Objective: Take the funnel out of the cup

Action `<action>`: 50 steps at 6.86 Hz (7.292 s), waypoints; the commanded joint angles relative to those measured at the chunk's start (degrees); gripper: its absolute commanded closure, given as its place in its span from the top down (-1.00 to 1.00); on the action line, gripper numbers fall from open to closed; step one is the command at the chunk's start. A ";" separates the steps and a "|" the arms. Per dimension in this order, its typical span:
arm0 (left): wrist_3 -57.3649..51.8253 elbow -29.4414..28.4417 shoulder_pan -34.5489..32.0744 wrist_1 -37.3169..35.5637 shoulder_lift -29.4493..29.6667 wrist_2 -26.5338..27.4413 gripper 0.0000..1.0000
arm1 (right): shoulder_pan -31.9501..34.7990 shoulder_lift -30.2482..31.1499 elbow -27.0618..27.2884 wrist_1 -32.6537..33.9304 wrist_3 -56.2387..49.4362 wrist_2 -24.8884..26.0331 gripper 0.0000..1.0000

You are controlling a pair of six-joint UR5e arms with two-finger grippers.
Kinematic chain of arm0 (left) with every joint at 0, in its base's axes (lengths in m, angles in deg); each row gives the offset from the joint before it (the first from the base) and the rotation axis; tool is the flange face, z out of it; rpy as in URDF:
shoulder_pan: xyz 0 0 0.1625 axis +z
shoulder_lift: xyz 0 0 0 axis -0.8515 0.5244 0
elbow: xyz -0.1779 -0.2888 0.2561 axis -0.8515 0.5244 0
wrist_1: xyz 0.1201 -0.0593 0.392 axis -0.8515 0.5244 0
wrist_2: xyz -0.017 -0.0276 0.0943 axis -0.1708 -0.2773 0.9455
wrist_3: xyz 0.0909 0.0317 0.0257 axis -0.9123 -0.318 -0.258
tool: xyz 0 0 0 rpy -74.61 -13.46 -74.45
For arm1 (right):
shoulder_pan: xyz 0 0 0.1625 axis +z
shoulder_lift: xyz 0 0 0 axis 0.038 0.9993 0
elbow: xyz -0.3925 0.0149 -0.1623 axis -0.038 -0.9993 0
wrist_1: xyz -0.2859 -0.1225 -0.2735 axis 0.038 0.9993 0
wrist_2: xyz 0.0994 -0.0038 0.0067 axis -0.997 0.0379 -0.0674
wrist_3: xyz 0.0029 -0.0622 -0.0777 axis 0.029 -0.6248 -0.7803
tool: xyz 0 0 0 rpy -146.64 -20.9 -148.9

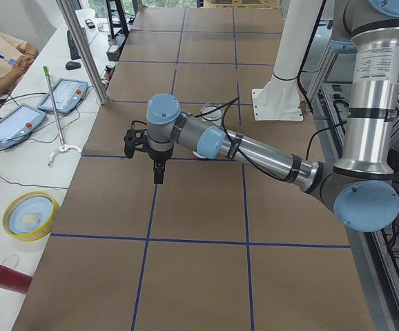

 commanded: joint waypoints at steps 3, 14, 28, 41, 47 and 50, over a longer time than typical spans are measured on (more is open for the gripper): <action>46.18 0.86 19.79 -6.03 16.58 11.81 1.00 | 0.00 0.00 0.01 0.00 0.00 0.00 1.00; 54.08 -5.21 48.42 -24.03 35.26 21.82 0.56 | 0.00 0.00 0.01 0.00 0.00 0.00 1.00; 47.27 0.27 30.97 -23.59 36.06 22.00 -1.00 | 0.00 0.00 0.01 0.00 0.00 0.00 1.00; 72.71 -53.44 31.73 69.75 36.48 48.44 -1.00 | 0.00 0.00 0.01 0.00 0.00 0.00 1.00; 69.83 -49.63 29.29 68.81 34.48 38.13 0.98 | 0.00 0.00 0.01 0.00 0.00 0.00 1.00; 64.63 -43.01 29.62 59.39 31.14 37.64 0.98 | 0.00 0.00 0.01 0.00 0.00 0.00 1.00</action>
